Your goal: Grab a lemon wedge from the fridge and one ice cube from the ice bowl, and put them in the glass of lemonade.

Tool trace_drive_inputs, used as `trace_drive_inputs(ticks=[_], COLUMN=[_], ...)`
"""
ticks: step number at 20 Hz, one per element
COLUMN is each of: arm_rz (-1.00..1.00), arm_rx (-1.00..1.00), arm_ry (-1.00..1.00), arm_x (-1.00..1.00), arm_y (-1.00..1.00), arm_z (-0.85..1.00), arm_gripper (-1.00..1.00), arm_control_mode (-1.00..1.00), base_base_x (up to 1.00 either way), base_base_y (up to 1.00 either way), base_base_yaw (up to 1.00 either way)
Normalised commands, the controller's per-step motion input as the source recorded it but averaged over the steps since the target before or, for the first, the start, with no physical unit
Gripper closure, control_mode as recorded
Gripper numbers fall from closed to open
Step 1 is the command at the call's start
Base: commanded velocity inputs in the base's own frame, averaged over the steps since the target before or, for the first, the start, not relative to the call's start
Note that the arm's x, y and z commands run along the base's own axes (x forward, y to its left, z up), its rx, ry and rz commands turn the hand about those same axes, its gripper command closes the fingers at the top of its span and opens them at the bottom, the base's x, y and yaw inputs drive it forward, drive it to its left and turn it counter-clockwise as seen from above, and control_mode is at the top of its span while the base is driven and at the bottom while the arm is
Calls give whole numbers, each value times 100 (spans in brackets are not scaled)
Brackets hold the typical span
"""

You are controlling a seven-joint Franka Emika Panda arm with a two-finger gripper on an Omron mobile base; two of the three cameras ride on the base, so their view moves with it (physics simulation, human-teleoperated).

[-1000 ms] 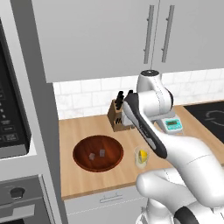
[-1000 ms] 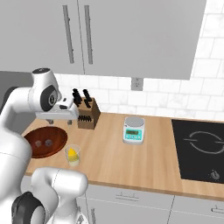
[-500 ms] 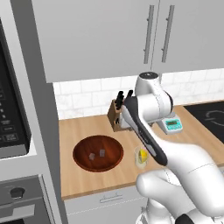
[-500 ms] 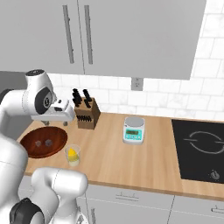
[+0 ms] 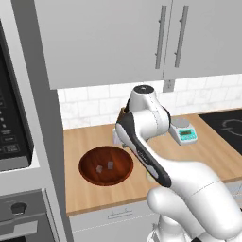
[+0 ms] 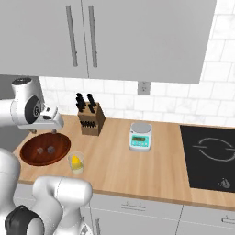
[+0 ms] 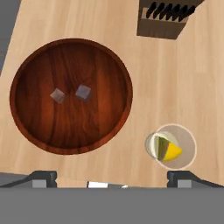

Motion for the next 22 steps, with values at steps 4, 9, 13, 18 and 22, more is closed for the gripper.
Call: trace_drive_inputs(ticks=[4, 9, 13, 18, 22], arm_rz=[17, 12, 4, 0, 2], arm_rx=[4, -1, -2, -1, -1], arm_ry=[1, 13, 0, 0, 0], arm_x=[50, 28, 2, 7, 2], arm_y=[46, 44, 15, 2, 0], arm_z=[-36, -22, -23, -45, -29], arm_gripper=[-100, -100, -100, -100, -100], arm_control_mode=[-100, -100, -100, -100, -100], base_base_x=[0, 0, 0, 0, 0], base_base_y=[0, 0, 0, 0, 0], base_base_yaw=[0, 0, 0, 0, 0])
